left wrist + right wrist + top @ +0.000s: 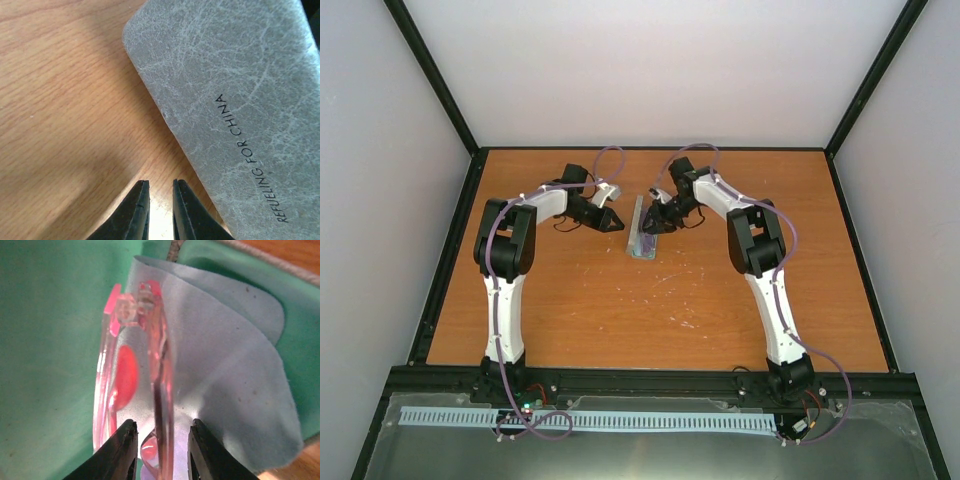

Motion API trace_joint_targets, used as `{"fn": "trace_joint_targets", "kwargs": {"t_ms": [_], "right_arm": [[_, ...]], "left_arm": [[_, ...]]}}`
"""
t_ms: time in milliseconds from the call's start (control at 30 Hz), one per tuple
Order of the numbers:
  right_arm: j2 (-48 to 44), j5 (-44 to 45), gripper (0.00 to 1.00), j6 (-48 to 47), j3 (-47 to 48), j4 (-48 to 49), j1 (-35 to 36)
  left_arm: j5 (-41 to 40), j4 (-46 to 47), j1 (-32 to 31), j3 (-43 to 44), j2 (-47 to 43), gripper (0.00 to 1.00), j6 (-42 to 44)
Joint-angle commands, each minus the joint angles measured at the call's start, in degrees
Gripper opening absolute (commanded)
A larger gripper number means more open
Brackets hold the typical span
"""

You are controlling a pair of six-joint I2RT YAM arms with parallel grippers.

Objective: Organize the sunglasses
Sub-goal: Place the sunglasses in the sunglasses case.

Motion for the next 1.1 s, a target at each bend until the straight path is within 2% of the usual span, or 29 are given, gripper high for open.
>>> {"fn": "trace_joint_targets", "kwargs": {"t_ms": [0, 200, 367, 500, 600, 900, 1067], "right_arm": [[-3.8, 1.7, 0.3, 0.8, -1.5, -0.3, -0.2], [-5.8, 2.6, 0.32, 1.4, -3.9, 0.5, -0.5], [-6.5, 2.9, 0.16, 1.4, -5.2, 0.5, -0.6], [-7.1, 2.9, 0.18, 1.4, -7.1, 1.0, -0.6], [-7.8, 2.5, 0.12, 2.0, -9.2, 2.5, -0.6], [-8.2, 1.7, 0.17, 3.2, -11.5, 4.9, -0.4], [-14.6, 4.3, 0.18, 3.3, -14.4, 5.3, -1.9]], "left_arm": [[0.8, 1.0, -0.3, 0.2, -1.1, 0.16, -0.1], [1.0, 1.3, -0.3, 0.0, -1.2, 0.16, -0.1], [1.1, 1.3, -0.3, -0.1, -1.2, 0.16, 0.0], [1.1, 1.3, -0.3, -0.2, -1.2, 0.16, 0.1], [1.1, 1.3, -0.4, -0.1, -1.1, 0.16, 0.0], [1.1, 1.6, -0.8, -0.1, -1.3, 0.16, -0.8], [-0.7, 1.7, -0.8, 0.1, -3.4, 0.15, -0.5]]}}
